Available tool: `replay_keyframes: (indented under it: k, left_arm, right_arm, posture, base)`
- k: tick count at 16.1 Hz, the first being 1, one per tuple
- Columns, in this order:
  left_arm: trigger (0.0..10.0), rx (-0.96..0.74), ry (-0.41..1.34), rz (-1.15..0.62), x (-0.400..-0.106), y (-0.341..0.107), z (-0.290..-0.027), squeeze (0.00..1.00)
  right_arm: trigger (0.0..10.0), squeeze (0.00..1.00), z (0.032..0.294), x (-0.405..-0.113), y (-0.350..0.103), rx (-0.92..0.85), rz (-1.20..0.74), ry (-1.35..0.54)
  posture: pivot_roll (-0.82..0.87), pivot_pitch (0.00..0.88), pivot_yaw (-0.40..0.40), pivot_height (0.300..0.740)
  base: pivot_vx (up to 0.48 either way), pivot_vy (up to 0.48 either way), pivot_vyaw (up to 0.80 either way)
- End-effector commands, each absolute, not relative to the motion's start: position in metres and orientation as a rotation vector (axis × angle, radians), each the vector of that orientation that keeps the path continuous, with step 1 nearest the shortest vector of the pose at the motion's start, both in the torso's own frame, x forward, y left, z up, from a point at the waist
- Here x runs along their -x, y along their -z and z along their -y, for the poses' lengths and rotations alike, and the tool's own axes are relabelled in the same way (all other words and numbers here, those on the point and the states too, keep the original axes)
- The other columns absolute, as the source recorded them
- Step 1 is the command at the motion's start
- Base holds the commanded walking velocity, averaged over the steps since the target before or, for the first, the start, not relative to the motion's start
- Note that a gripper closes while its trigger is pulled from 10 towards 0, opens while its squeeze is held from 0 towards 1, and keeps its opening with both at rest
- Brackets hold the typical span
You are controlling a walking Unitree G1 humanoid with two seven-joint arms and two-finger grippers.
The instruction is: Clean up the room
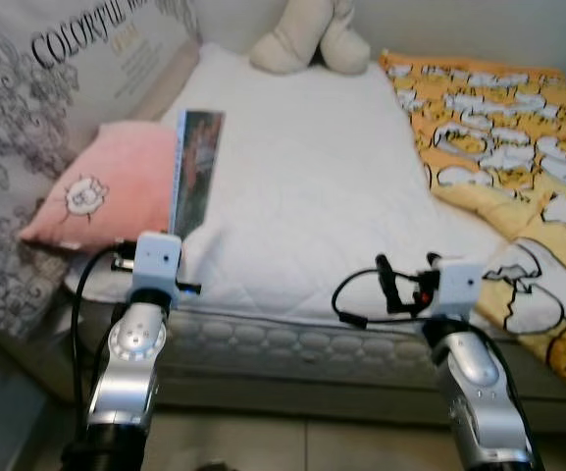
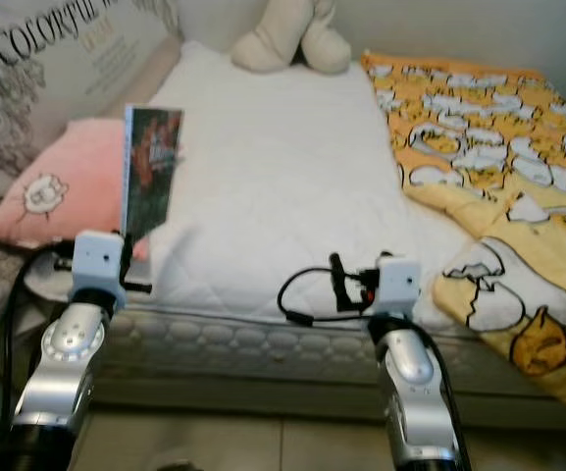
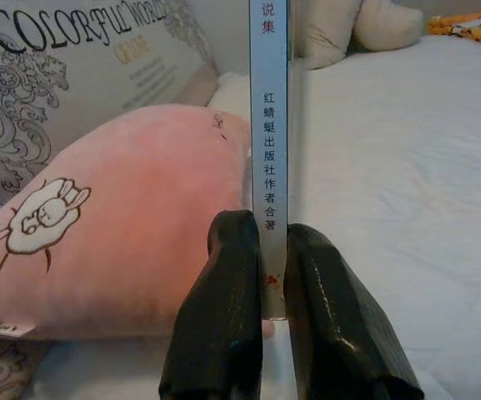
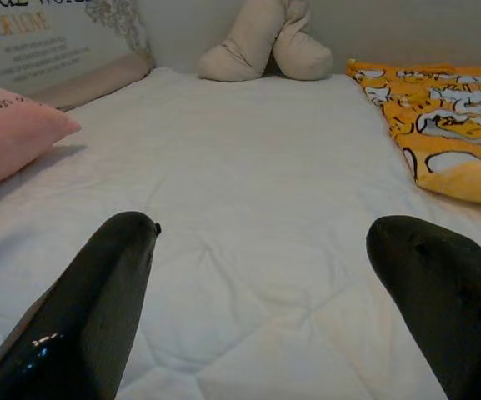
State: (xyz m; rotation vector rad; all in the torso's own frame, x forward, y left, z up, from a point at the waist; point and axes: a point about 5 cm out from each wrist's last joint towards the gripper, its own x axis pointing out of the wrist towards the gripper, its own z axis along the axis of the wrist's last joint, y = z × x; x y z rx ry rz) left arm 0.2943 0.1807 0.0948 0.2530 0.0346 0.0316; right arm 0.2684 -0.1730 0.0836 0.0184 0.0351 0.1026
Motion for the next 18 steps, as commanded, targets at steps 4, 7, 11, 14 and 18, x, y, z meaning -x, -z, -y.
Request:
replay_keyframes:
  k: [4, 7, 11, 14, 18]
  left_arm:
    - [0.0, -0.205, 0.010, -0.019, -0.300, -0.102, -0.165, 0.00]
    - [0.0, -0.205, 0.020, -0.010, -0.304, -0.105, -0.162, 0.00]
    - [0.0, -0.195, 0.053, 0.016, -0.312, -0.113, -0.153, 0.00]
    - [0.0, -0.177, 0.059, 0.014, -0.313, -0.113, -0.152, 0.00]
    - [0.0, -0.150, 0.021, 0.017, -0.322, -0.117, -0.156, 0.00]
  right_arm:
    - [10.0, 0.08, 0.176, -0.267, -0.088, 0.007, -0.010, -0.113]
    - [10.0, 0.09, 0.175, -0.267, -0.087, 0.017, -0.016, -0.117]
    - [10.0, 0.05, 0.174, -0.268, -0.088, 0.018, -0.007, -0.113]
    - [10.0, 0.05, 0.172, -0.263, -0.095, 0.025, 0.049, -0.075]
    - [10.0, 0.07, 0.177, -0.240, -0.091, 0.007, 0.064, -0.032]
  posture:
    - [-0.04, 0.000, 0.001, 0.732]
    - [-0.04, 0.000, 0.001, 0.732]
    - [-0.05, 0.000, 0.006, 0.732]
    - [-0.04, 0.000, 0.003, 0.732]
    - [-0.05, 0.000, -0.006, 0.732]
  base:
    - [0.000, 0.000, 0.42]
    - [0.000, 0.000, 0.54]
    - [0.000, 0.000, 0.00]
    - [0.277, 0.082, 0.00]
    - [0.445, 0.000, 0.00]
